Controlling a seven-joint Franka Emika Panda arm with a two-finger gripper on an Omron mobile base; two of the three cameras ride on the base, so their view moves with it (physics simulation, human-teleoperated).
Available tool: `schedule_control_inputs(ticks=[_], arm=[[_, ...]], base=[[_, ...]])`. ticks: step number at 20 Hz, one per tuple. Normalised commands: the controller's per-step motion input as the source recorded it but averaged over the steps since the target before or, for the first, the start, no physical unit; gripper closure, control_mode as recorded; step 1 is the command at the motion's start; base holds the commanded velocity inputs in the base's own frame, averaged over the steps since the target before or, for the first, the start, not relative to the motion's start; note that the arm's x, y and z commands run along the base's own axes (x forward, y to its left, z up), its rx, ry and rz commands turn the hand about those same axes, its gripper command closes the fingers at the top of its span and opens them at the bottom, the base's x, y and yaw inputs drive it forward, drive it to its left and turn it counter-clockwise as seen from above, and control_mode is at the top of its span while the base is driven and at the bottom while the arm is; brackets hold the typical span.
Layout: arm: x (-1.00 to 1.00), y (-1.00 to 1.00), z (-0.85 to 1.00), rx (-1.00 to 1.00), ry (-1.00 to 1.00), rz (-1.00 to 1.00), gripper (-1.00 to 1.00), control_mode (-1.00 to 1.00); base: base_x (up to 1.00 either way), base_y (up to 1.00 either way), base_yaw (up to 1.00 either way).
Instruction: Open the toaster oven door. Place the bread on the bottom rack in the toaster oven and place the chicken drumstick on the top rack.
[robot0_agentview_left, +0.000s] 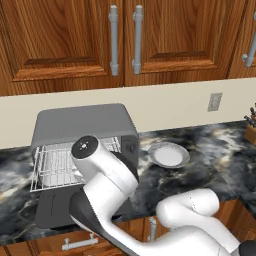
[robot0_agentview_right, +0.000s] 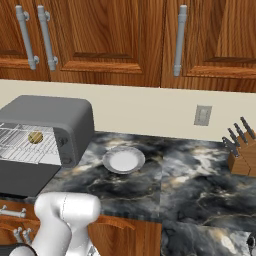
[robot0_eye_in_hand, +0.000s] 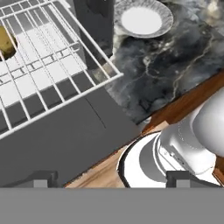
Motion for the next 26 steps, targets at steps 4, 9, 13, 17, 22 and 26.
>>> schedule_control_inputs(ticks=[4, 9, 13, 17, 22, 26], arm=[[-0.13, -0.46, 0.24, 0.00, 0.07, 0.32, -1.00, -1.00], [-0.14, -0.36, 0.35, 0.00, 0.15, 0.22, -1.00, -1.00], [-0.08, -0.27, 0.35, 0.00, 0.17, 0.18, -1.00, -1.00], [-0.13, -0.29, 0.26, 0.00, 0.05, 0.18, -1.00, -1.00], [-0.01, -0.40, 0.02, 0.00, 0.00, 0.21, -1.00, -1.00], [0.00, -0.27, -0.03, 0.00, 0.00, 0.17, -1.00, -1.00]], base=[[0.00, 0.00, 0.00], [0.00, 0.00, 0.00], [0.00, 0.00, 0.00], [0.00, 0.00, 0.00], [0.00, 0.00, 0.00], [0.00, 0.00, 0.00]])
